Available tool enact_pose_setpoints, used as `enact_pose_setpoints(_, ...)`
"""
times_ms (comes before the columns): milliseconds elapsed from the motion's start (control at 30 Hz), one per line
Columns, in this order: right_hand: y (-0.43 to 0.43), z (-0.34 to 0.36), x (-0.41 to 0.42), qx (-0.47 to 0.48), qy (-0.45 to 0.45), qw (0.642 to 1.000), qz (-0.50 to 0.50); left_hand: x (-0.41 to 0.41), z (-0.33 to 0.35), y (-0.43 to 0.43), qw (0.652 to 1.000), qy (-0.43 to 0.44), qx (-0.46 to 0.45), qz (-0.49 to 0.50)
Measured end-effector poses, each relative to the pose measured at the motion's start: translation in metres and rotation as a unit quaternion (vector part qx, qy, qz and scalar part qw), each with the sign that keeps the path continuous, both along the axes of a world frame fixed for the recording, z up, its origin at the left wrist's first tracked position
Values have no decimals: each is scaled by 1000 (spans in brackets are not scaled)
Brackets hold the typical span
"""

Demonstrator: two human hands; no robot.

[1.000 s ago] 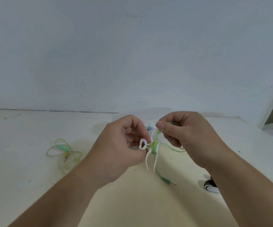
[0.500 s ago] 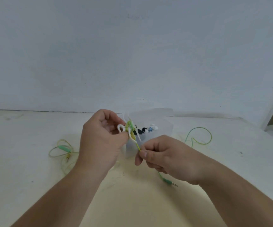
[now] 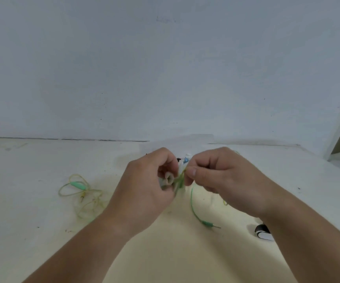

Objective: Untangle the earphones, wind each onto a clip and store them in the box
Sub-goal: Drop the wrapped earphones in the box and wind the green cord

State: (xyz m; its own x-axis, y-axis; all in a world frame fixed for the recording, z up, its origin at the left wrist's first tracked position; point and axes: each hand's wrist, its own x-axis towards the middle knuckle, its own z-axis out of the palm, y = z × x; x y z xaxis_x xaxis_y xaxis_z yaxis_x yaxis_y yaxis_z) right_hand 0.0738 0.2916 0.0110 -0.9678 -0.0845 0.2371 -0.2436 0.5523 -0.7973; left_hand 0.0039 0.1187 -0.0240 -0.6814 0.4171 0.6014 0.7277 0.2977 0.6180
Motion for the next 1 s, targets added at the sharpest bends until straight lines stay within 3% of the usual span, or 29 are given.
enact_pose_setpoints(167, 7, -2, -5, -27, 65, 988, -136, 1, 4, -1, 989, -111, 36, -90)
enact_pose_setpoints(267, 9, -5, -8, -57, 62, 983, -164, 3, 8, -1, 970, -172, 87, -146)
enact_pose_setpoints(400, 10, -10, -12, -43, -14, 989, -141, 4, 11, 1, 941, -220, 185, -176)
enact_pose_setpoints(500, 7, -16, -13, -19, -78, 995, -59, 1, 10, 2, 913, -260, 270, -164)
enact_pose_setpoints(567, 2, -19, -13, -16, -98, 995, -6, -3, 8, 2, 912, -261, 291, -124)
enact_pose_setpoints(667, -2, -21, -11, 25, -112, 993, 39, -8, 6, 1, 940, -204, 272, -31)
enact_pose_setpoints(767, -3, -20, -11, 18, -109, 991, 71, -11, 1, 0, 974, -102, 196, 40)
enact_pose_setpoints(1000, 6, -12, -11, -69, -11, 998, 3, -2, -2, 1, 1000, -23, 19, 7)
